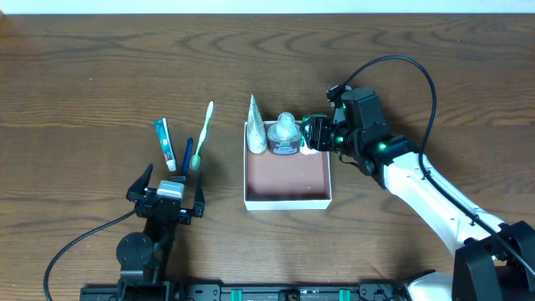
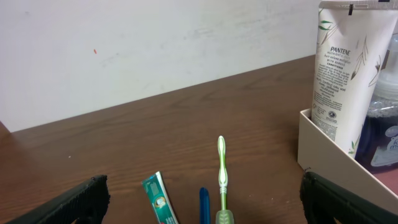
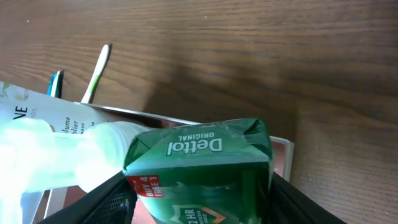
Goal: Pack container
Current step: 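Lower the Dettol soap box into the box and release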
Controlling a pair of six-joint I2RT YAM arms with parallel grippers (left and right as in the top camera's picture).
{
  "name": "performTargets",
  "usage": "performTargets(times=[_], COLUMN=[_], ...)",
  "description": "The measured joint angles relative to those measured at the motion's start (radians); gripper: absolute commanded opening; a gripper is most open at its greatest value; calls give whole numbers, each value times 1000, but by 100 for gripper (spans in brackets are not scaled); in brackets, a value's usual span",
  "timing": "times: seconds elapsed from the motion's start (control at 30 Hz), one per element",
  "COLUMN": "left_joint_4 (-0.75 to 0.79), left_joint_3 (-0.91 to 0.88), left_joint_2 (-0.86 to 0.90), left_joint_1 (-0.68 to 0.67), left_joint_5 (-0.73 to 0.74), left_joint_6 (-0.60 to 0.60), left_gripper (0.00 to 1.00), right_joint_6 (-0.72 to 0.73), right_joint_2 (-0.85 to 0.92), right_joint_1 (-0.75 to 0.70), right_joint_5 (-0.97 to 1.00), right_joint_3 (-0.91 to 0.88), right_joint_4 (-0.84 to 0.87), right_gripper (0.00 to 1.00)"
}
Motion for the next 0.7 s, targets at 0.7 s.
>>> performTargets(times=[0.7], left_joint_4=[0], left_joint_3=[0], left_joint_2=[0], left_joint_1=[0], left_joint_5=[0], left_joint_6=[0], left_gripper=[98], right_joint_6=[8], right_joint_2=[-33], right_joint_1=[-6], right_joint_5=[3], right_joint_3=[0], right_joint_4=[143], right_gripper=[85])
